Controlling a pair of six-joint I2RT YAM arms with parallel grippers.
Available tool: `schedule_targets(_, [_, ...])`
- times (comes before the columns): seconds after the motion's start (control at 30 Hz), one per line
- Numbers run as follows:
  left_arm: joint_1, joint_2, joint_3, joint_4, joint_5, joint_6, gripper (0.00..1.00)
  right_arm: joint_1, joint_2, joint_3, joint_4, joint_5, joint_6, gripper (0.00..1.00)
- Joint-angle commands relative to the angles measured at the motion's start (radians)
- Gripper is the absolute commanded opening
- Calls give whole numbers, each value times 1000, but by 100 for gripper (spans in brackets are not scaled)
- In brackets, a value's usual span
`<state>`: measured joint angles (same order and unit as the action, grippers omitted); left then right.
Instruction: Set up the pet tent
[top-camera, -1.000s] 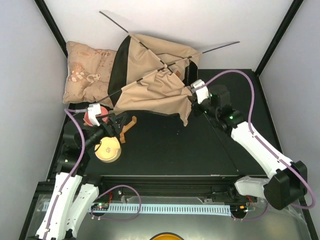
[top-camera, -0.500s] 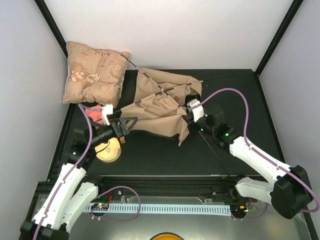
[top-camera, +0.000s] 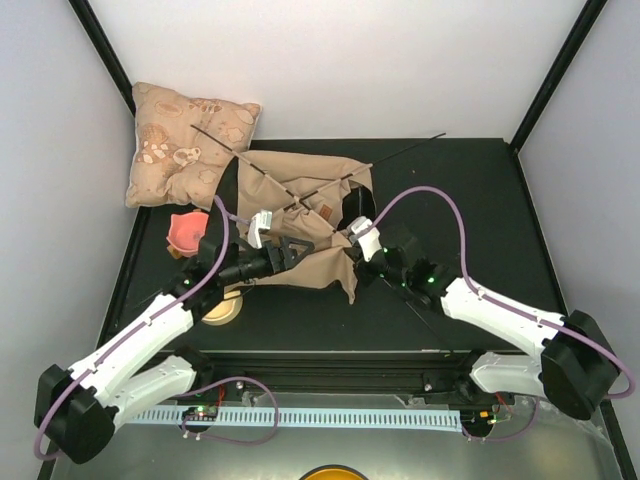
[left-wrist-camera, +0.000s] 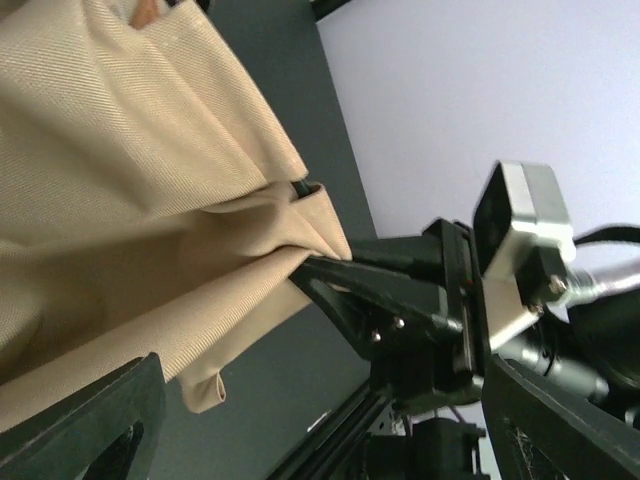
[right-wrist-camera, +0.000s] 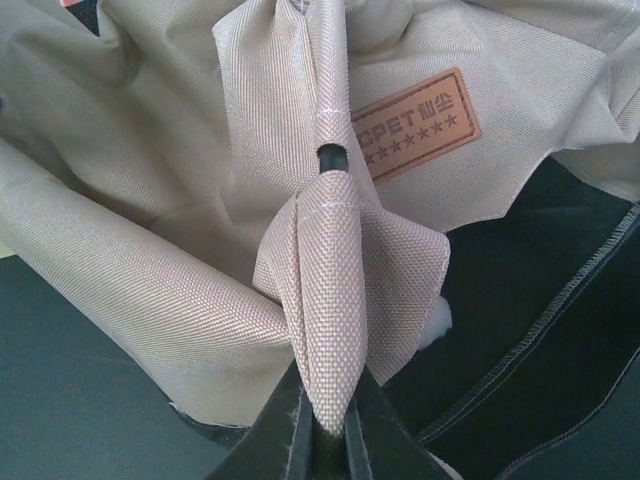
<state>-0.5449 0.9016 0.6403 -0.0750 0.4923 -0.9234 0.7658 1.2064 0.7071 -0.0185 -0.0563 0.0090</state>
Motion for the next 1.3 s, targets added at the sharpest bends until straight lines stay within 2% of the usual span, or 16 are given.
schedule_targets(0.0, [-13, 19, 49, 30, -77, -87, 87, 42, -6, -23, 64, 66, -24, 4])
schedule_targets(0.13, [-16, 35, 43, 27, -118, -141, 79, 57, -12, -33, 74, 77, -36, 4])
schedule_targets(0.43, [-20, 85, 82, -7, -215, -255, 69, 120, -10, -30, 70, 149, -85, 4])
schedule_targets(0.73, [-25, 197, 237, -126, -253, -310, 67, 163, 8, -14, 57, 200, -116, 4])
schedule_targets(0.93, [-42, 274, 271, -163, -257, -366, 53, 187, 18, 1, 48, 234, -134, 4])
schedule_targets(1.03, [-54, 299, 290, -218, -279, -384, 54, 194, 27, 8, 42, 247, -138, 4])
schedule_targets(1.13, [-67, 311, 307, -274, -310, -392, 60, 200, 33, 12, 40, 255, -141, 4])
schedule_targets(1.27, [-74, 330, 296, -285, -320, -412, 61, 215, 38, 12, 46, 266, -150, 4])
